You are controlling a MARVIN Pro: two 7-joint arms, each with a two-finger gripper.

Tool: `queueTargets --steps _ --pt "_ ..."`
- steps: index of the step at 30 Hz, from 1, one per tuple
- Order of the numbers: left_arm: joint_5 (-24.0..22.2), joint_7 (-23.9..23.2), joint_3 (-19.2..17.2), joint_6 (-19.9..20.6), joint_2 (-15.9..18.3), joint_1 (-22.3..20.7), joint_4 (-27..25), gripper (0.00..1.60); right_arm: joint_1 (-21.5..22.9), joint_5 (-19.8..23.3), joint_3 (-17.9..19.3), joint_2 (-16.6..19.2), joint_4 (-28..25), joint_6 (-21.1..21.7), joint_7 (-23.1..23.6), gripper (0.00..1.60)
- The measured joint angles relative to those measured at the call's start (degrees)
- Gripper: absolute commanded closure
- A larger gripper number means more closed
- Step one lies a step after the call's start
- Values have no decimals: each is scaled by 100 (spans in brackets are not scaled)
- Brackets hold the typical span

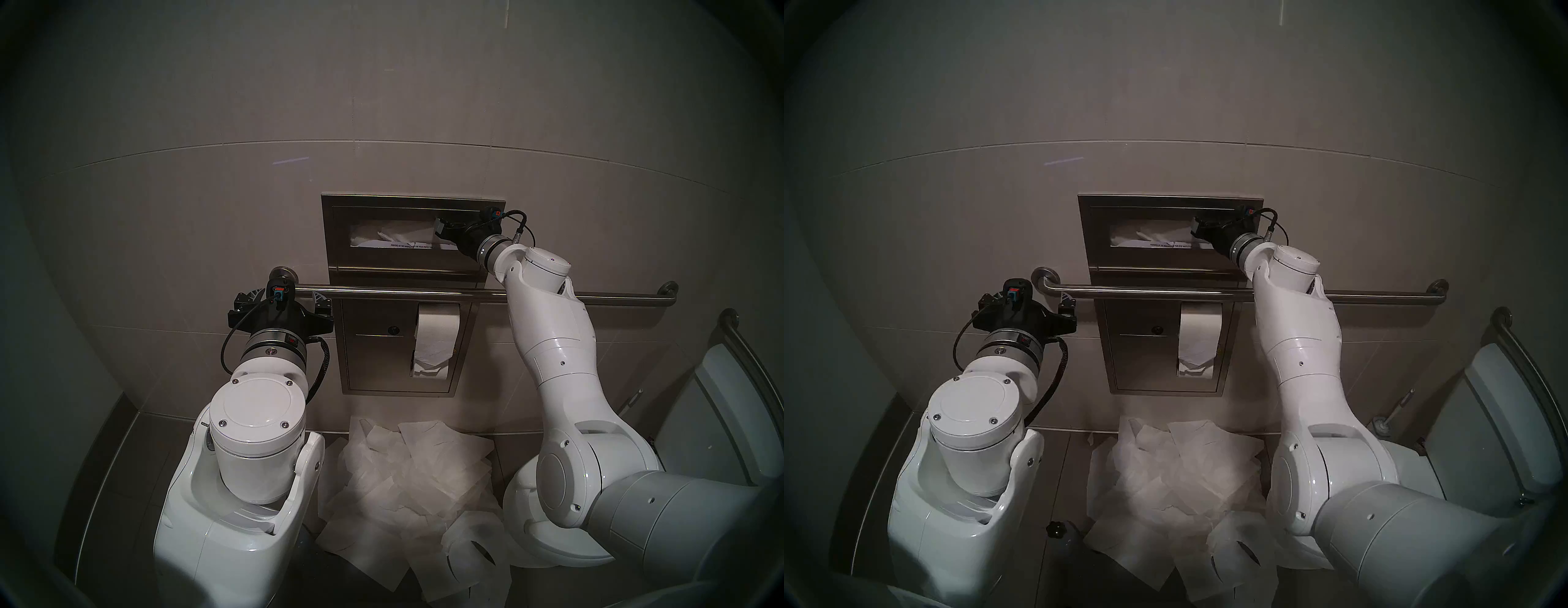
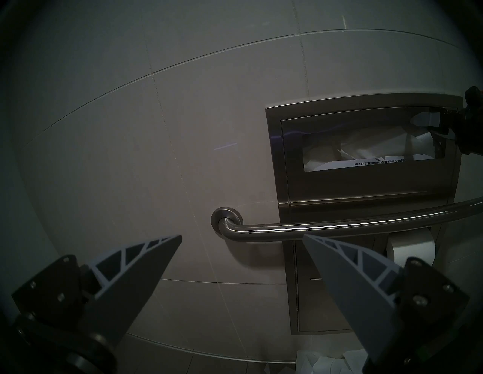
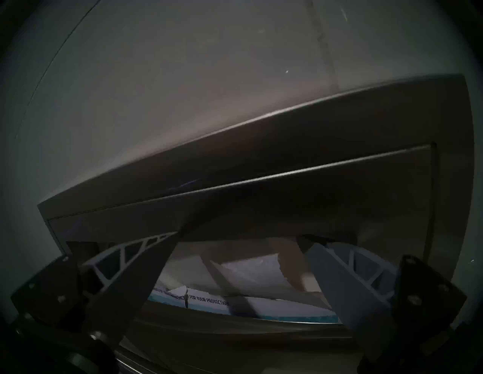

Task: Take out a toilet seat cover

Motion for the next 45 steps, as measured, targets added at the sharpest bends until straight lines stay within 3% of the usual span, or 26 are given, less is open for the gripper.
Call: queueTargets --steps 10,11,12,13,22,33,45 --pt "1 -2 0 0 -1 0 1 0 270 12 -126 8 550 -104 124 0" --pt "1 -2 0 1 -1 0 1 0 320 14 -143 17 603 -128 152 122" --pt "1 -2 0 1 -1 0 1 0 341 14 -149 21 632 -139 162 122" --pt "1 -2 0 1 -1 0 1 0 362 15 -154 24 662 -149 171 160" --pt "2 -3 -1 1 -1 0 1 0 607 16 -229 79 1181 -363 310 160" --pt "3 -5 -1 1 -1 0 0 0 681 -94 -402 189 1205 -501 451 160" --pt "5 -6 -2 1 -1 0 -1 0 582 -409 -940 367 725 190 981 160"
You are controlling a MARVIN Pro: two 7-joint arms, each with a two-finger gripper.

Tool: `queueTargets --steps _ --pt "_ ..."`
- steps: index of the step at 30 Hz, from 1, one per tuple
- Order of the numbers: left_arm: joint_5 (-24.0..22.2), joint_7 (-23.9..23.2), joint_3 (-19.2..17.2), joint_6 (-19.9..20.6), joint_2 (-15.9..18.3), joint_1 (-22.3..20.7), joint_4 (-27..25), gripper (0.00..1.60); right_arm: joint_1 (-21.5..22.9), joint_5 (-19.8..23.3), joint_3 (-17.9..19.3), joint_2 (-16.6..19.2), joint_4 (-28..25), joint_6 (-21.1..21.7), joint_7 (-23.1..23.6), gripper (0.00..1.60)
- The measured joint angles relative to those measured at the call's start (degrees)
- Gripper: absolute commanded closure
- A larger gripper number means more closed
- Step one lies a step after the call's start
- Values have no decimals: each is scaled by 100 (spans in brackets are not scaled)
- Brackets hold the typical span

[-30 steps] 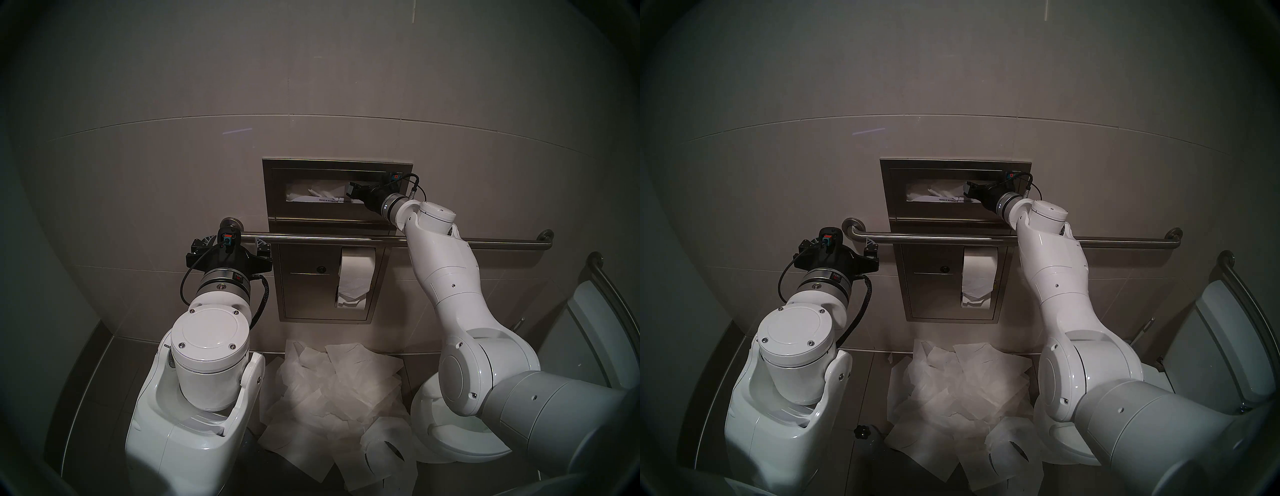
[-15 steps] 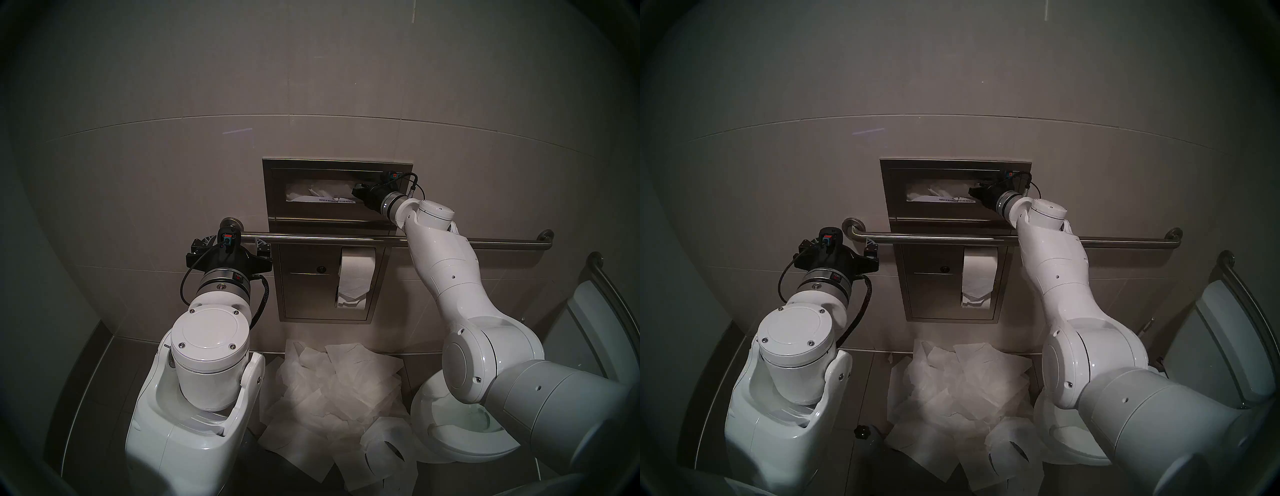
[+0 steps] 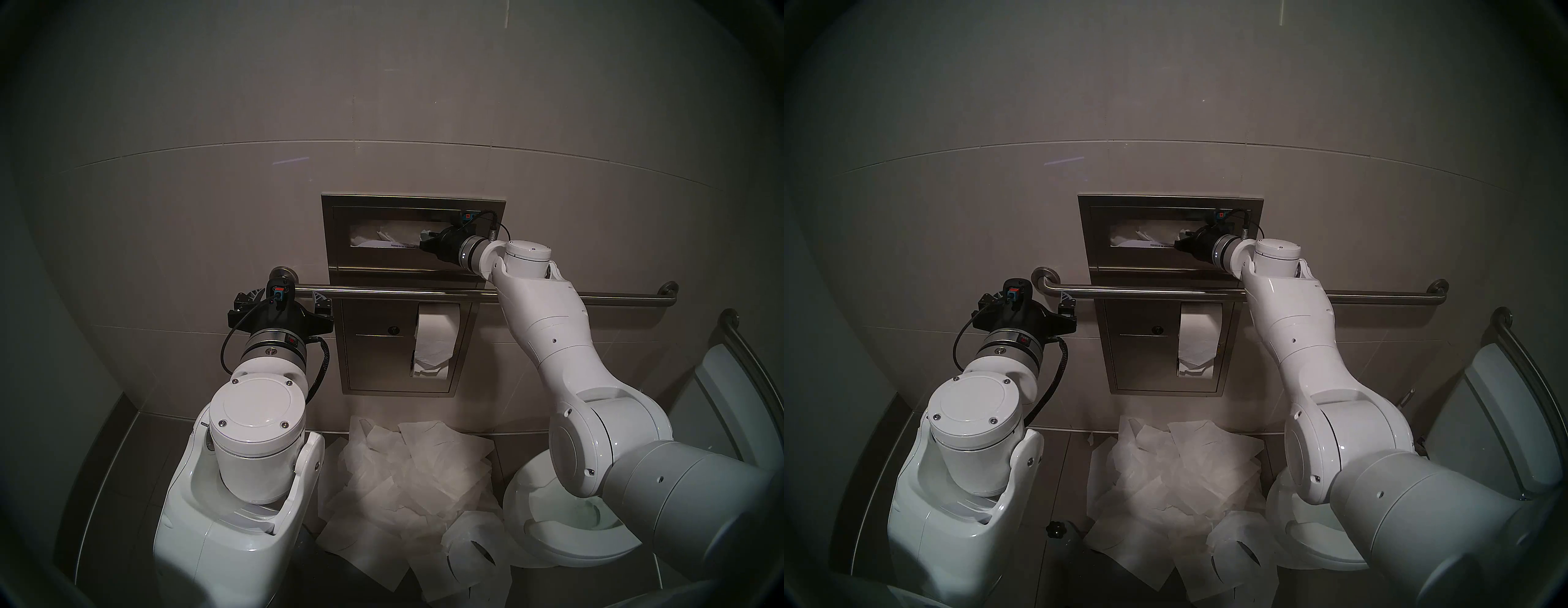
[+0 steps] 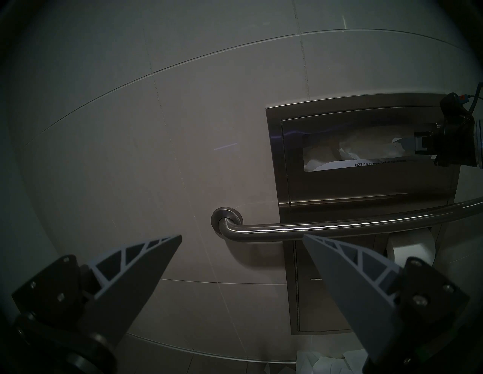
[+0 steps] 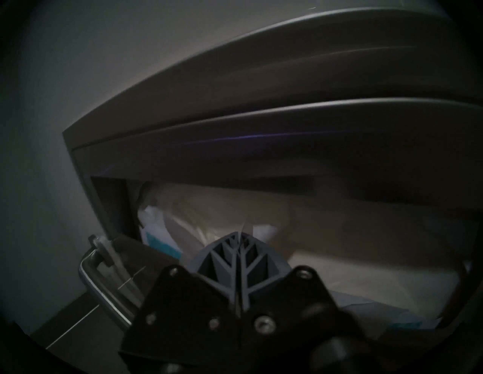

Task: Take out a toilet seat cover

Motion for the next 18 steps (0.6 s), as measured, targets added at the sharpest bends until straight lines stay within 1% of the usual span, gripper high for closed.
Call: queueTargets --steps 5,9,18 --pt "0 0 0 0 0 0 0 0 -107 26 -35 44 -263 262 164 160" --pt "0 -1 0 0 -1 0 0 0 -263 96 5 86 -532 492 280 160" --pt "2 -2 0 0 -1 0 0 0 -590 165 129 182 -994 777 354 160"
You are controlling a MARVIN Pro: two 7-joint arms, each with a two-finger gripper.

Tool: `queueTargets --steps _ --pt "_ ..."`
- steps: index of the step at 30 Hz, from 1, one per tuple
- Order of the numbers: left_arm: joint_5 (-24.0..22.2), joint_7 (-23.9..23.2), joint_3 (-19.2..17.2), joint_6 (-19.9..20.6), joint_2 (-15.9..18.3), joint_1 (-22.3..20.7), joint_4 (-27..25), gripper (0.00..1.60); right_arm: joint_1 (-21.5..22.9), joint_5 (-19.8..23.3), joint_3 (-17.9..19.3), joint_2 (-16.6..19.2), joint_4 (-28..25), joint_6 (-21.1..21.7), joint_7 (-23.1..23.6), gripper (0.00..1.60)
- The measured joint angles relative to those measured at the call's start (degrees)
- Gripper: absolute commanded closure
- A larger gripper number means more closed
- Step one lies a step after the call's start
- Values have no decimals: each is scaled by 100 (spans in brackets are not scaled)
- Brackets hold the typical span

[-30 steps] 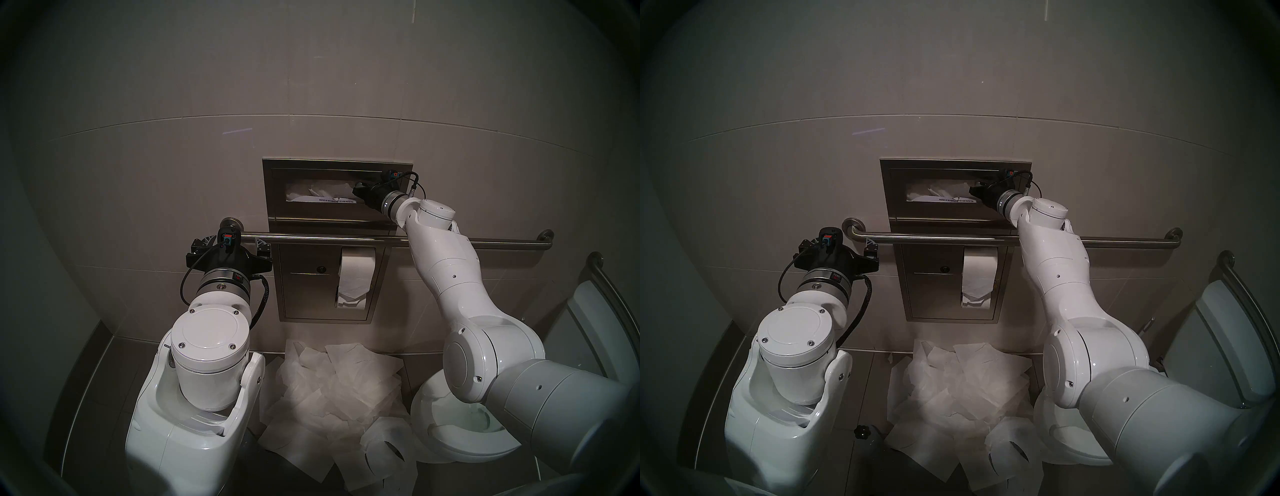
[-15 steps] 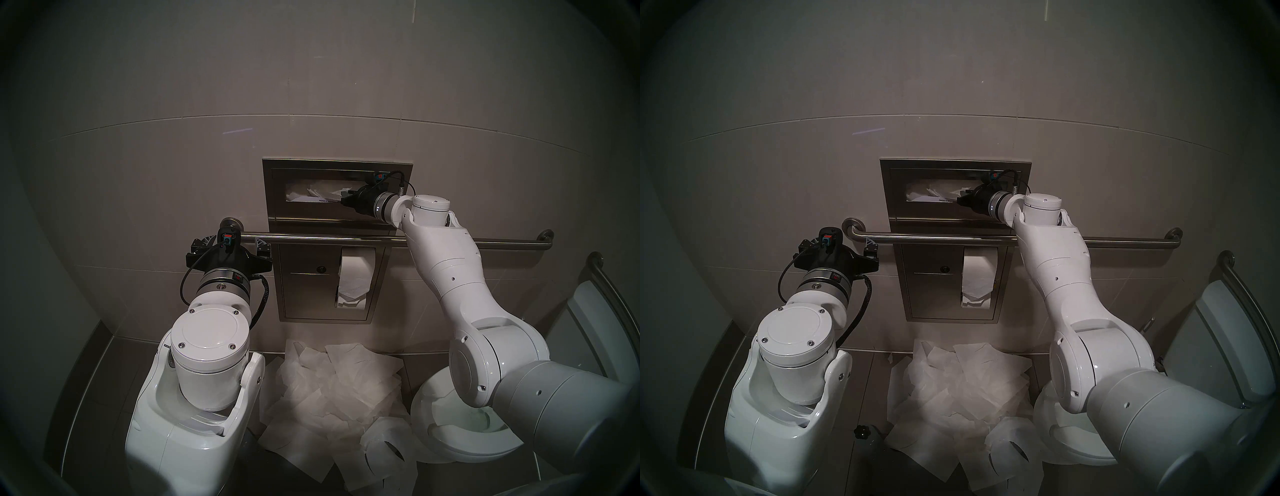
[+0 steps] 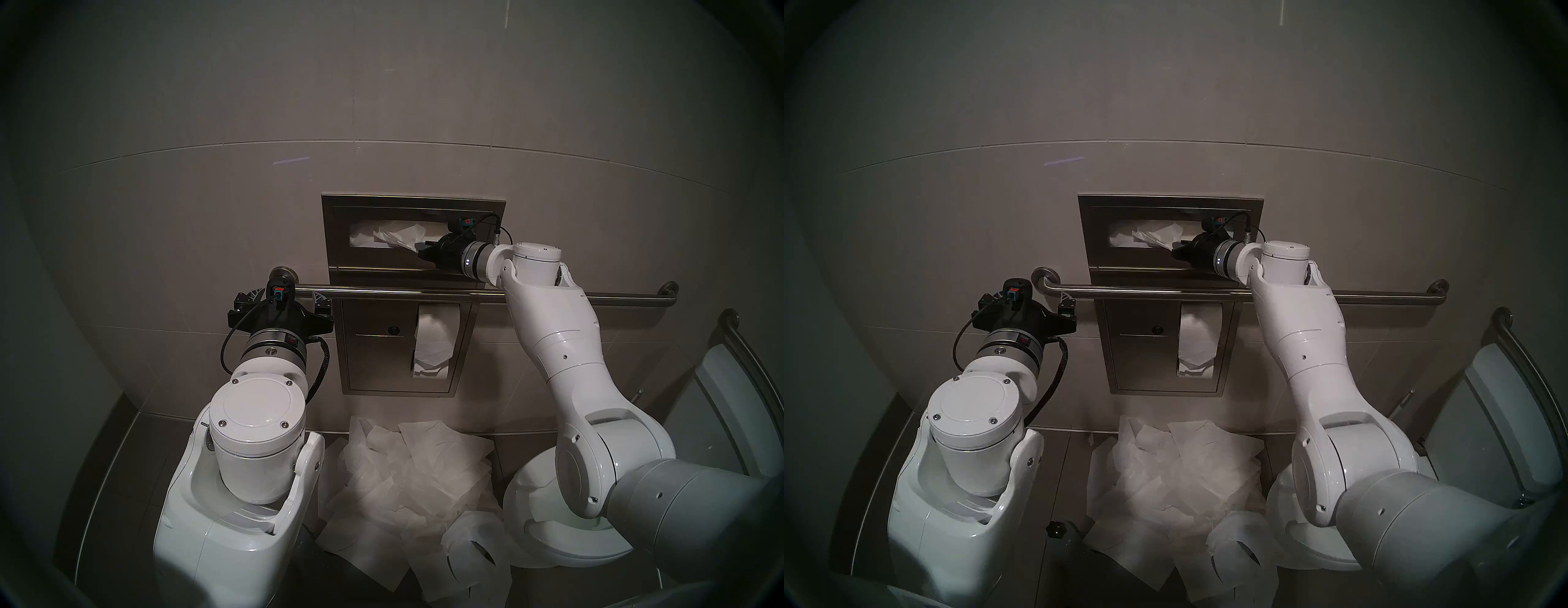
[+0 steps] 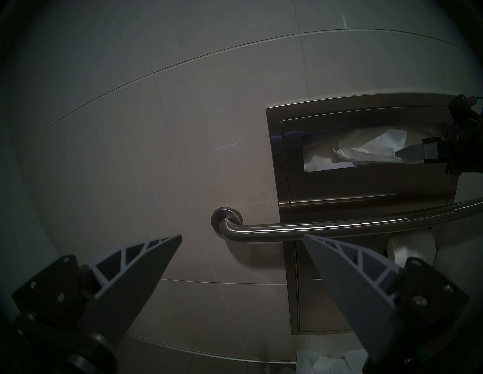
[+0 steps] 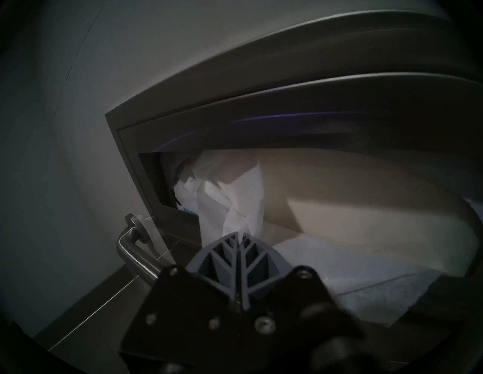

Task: Take out a toilet seat cover

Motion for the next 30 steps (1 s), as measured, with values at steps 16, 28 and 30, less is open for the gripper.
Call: queueTargets --steps 16,28,30 --pt "1 -1 -1 0 -1 0 1 0 -374 1 297 180 -880 390 -220 160" --pt "1 -3 -1 1 -1 0 1 0 -953 96 444 61 -1572 954 -501 104" --pt "2 -3 -1 1 -1 0 0 0 -1051 99 455 25 -1689 1036 -566 104"
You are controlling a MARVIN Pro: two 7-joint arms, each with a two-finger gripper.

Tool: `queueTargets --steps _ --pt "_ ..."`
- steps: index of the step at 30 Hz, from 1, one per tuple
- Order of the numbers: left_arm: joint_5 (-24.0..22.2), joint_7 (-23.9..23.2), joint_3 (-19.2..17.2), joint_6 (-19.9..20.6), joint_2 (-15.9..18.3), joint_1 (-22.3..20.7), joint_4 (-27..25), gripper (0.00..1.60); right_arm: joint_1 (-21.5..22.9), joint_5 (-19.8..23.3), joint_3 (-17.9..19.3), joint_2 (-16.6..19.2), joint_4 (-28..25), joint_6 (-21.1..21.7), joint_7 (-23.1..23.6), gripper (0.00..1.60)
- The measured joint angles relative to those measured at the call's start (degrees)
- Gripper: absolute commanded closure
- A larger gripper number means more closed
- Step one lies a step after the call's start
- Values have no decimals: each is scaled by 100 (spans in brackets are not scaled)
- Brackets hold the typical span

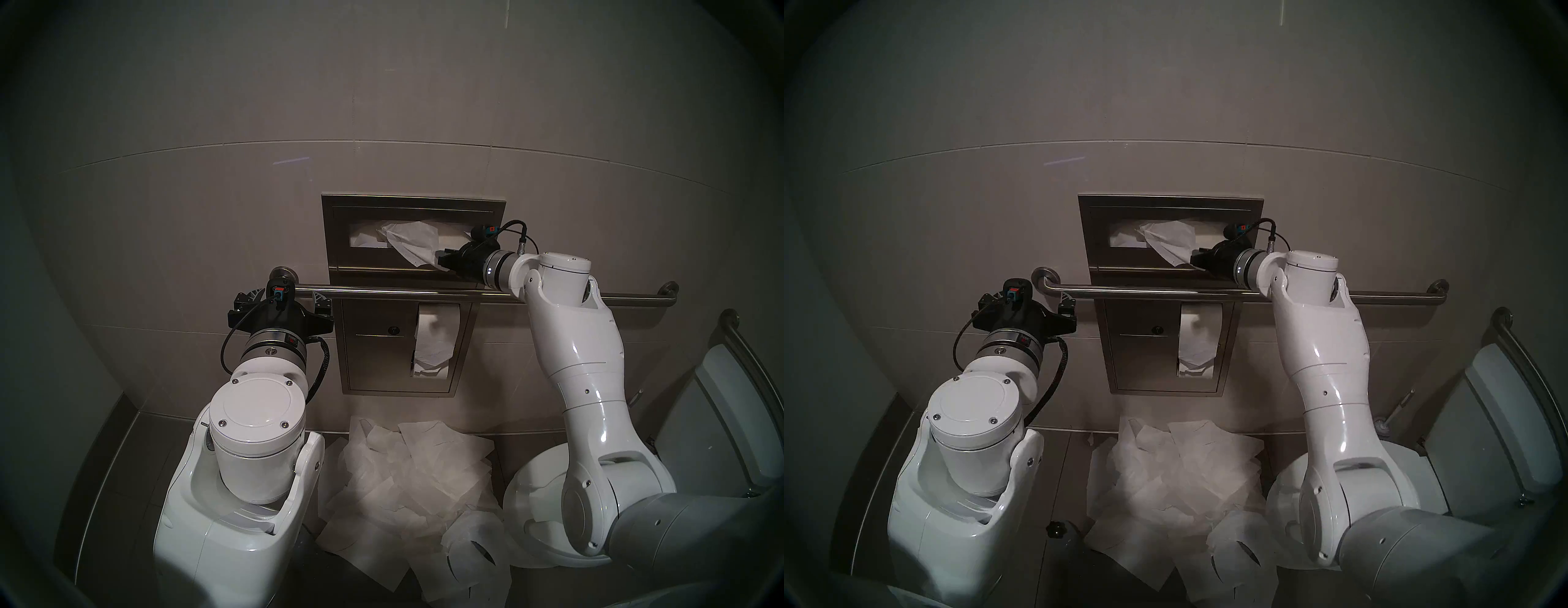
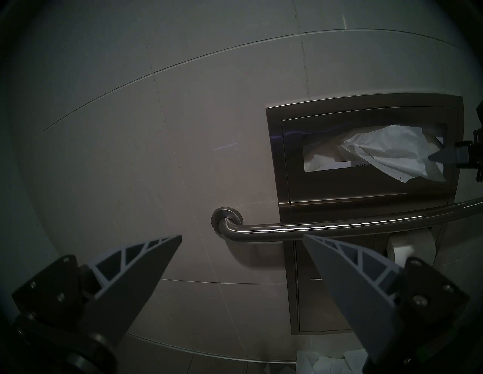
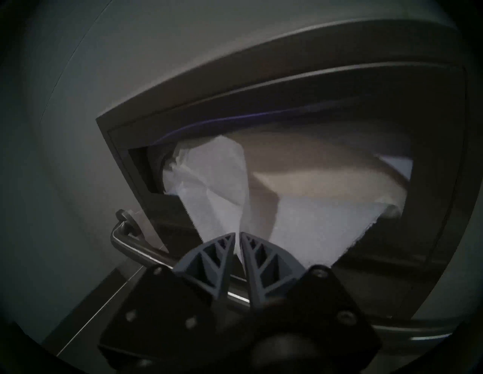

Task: Take out a toilet seat cover

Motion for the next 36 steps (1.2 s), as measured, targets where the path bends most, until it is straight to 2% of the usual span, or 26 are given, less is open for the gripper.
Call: queueTargets --steps 11,20,21,29,36 --pt "1 -1 0 0 0 0 -2 0 -409 0 92 -163 -671 359 -394 104" --pt "2 -2 0 0 0 0 -2 0 -526 -2 122 -248 -906 537 -609 104" --pt "3 -2 0 0 0 0 -2 0 -529 -2 123 -253 -914 545 -619 0" --pt "3 -3 0 0 0 0 -3 0 -551 5 59 -262 -962 601 -649 0" --pt "3 -3 -1 0 0 0 -4 0 -545 90 -31 -238 -930 606 -475 0"
